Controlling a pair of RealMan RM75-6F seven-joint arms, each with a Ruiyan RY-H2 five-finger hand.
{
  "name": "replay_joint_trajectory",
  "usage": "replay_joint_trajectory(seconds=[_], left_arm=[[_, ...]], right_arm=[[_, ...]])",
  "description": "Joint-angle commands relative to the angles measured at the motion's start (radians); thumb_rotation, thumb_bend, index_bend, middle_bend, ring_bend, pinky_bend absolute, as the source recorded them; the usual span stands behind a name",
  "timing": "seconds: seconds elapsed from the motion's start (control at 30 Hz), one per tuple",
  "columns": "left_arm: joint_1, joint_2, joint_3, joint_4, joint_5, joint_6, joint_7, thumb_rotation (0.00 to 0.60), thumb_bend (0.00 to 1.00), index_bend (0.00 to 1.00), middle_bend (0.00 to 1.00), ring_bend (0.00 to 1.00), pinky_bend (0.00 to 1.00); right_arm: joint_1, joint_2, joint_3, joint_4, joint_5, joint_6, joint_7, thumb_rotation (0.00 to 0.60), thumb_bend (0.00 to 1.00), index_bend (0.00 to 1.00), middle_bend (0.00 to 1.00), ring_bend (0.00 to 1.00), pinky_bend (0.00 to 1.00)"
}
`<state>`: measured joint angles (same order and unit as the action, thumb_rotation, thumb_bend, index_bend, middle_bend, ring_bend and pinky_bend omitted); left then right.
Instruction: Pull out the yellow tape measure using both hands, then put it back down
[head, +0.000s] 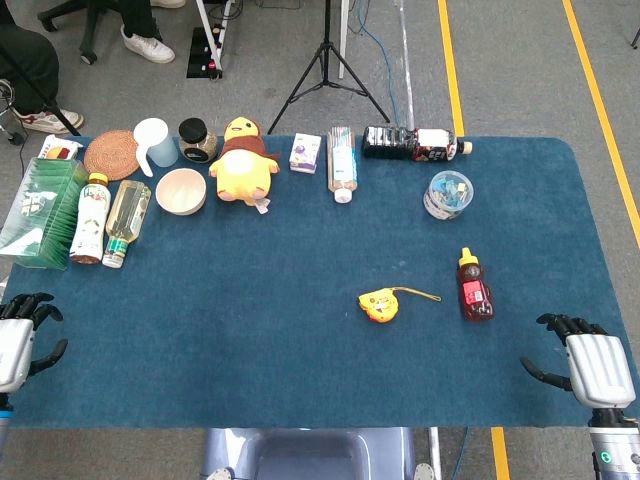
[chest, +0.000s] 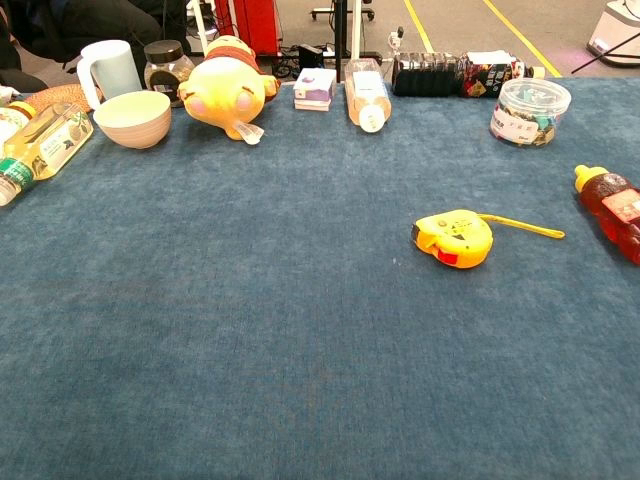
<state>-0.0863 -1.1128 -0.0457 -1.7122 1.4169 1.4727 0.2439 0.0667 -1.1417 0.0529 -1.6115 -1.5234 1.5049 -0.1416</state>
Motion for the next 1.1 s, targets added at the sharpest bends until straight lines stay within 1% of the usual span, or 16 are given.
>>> replay_joint_trajectory(seconds=[0.03, 0.33, 1.1], left_arm=[[-0.001, -0.002, 0.0, 0.0, 0.0, -0.002, 0.002, 0.6, 0.25, 0.44, 0.28, 0.2, 0.29], [-0.007, -0.008, -0.002, -0.001, -0.002, -0.009, 0.011, 0.6, 0.25, 0.44, 0.28, 0.2, 0.29], [-0.011, 0.047, -0.018, -0.061, 0.014, 0.01, -0.002, 0.6, 0.25, 0.44, 0.28, 0.2, 0.29]], right_arm=[[0.001, -0.001, 0.001, 0.002, 0.001, -0.002, 0.001, 0.417, 0.22, 0.34, 0.42, 0.42, 0.47], [0.003, -0.012, -0.002, 0.015, 0.002, -0.01, 0.005, 0.417, 0.21, 0.34, 0.42, 0.42, 0.47], [-0.003, -0.004, 0.001, 0.012, -0.013, 0.012, 0.029, 0.418, 0.22, 0.34, 0.42, 0.42, 0.47]])
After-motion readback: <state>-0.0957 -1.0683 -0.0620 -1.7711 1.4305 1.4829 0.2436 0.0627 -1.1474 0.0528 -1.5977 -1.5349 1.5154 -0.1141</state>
